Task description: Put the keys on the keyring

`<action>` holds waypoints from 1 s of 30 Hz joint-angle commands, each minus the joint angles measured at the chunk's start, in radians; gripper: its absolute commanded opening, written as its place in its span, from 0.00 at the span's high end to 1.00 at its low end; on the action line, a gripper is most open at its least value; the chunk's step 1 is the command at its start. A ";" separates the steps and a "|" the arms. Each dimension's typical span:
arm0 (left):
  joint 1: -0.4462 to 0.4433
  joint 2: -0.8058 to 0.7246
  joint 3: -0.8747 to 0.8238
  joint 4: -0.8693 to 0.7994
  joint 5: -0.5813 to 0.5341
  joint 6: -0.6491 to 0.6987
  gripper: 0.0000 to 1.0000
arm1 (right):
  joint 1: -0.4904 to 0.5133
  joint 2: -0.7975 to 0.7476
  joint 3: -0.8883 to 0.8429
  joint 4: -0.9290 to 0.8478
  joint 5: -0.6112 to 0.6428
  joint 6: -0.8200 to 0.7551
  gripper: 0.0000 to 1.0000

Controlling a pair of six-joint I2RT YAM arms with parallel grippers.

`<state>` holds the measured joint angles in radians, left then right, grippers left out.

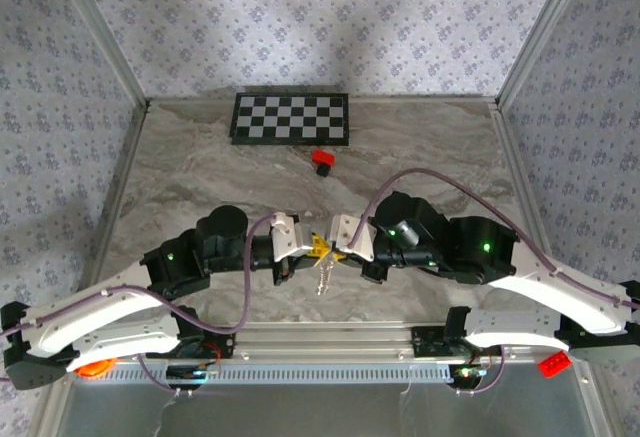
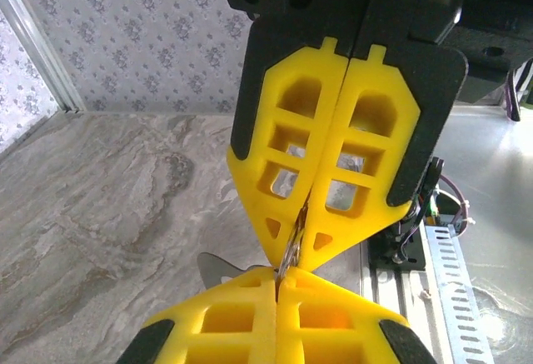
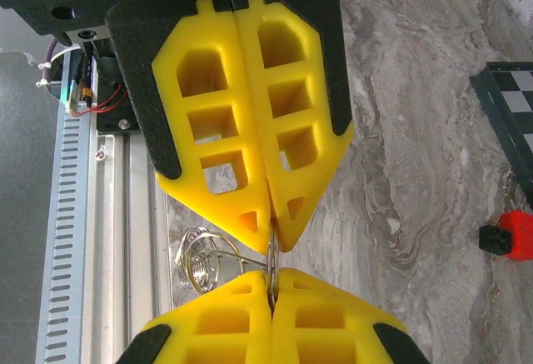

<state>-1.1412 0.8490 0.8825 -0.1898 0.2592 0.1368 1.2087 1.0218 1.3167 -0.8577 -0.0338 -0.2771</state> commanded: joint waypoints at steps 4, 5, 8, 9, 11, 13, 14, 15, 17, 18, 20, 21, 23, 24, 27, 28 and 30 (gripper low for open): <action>-0.003 -0.051 -0.091 0.208 0.036 -0.065 1.00 | -0.027 -0.050 -0.029 0.027 -0.062 0.028 1.00; -0.003 -0.058 -0.105 0.232 0.031 -0.074 1.00 | -0.034 -0.054 -0.030 0.031 -0.069 0.034 1.00; -0.003 -0.087 -0.130 0.286 0.029 -0.091 1.00 | -0.054 -0.066 -0.041 0.047 -0.075 0.057 1.00; -0.003 -0.096 -0.138 0.302 0.026 -0.093 1.00 | -0.061 -0.073 -0.048 0.054 -0.076 0.067 1.00; -0.003 -0.106 -0.140 0.300 0.020 -0.084 1.00 | -0.072 -0.086 -0.064 0.078 -0.093 0.085 0.98; -0.003 -0.105 -0.125 0.273 0.020 -0.072 1.00 | -0.075 -0.100 -0.085 0.113 -0.102 0.103 0.93; -0.003 -0.103 -0.120 0.261 0.023 -0.069 1.00 | -0.076 -0.104 -0.092 0.128 -0.101 0.110 0.89; -0.003 -0.102 -0.116 0.255 0.027 -0.067 1.00 | -0.077 -0.108 -0.098 0.139 -0.101 0.117 0.85; -0.003 -0.108 -0.119 0.251 0.032 -0.066 1.00 | -0.077 -0.112 -0.103 0.161 -0.086 0.121 0.79; -0.003 -0.113 -0.123 0.253 0.034 -0.067 1.00 | -0.077 -0.115 -0.105 0.175 -0.080 0.122 0.76; -0.004 -0.127 -0.138 0.270 0.038 -0.070 1.00 | -0.078 -0.124 -0.113 0.196 -0.085 0.132 0.71; -0.003 -0.137 -0.145 0.280 0.039 -0.071 1.00 | -0.078 -0.130 -0.115 0.204 -0.094 0.135 0.69; -0.003 -0.152 -0.155 0.296 0.043 -0.074 1.00 | -0.088 -0.148 -0.147 0.229 -0.096 0.139 0.64; -0.002 -0.157 -0.154 0.302 0.048 -0.079 1.00 | -0.096 -0.161 -0.163 0.250 -0.101 0.143 0.62; -0.003 -0.159 -0.136 0.299 0.075 -0.090 1.00 | -0.107 -0.212 -0.201 0.315 -0.146 0.150 0.60; -0.003 -0.159 -0.134 0.299 0.083 -0.092 1.00 | -0.108 -0.227 -0.211 0.333 -0.156 0.149 0.60; -0.003 -0.160 -0.131 0.301 0.090 -0.095 1.00 | -0.110 -0.247 -0.223 0.348 -0.164 0.142 0.60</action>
<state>-1.1412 0.7017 0.7261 0.0563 0.3092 0.0586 1.1038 0.8093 1.1057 -0.5880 -0.1585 -0.1455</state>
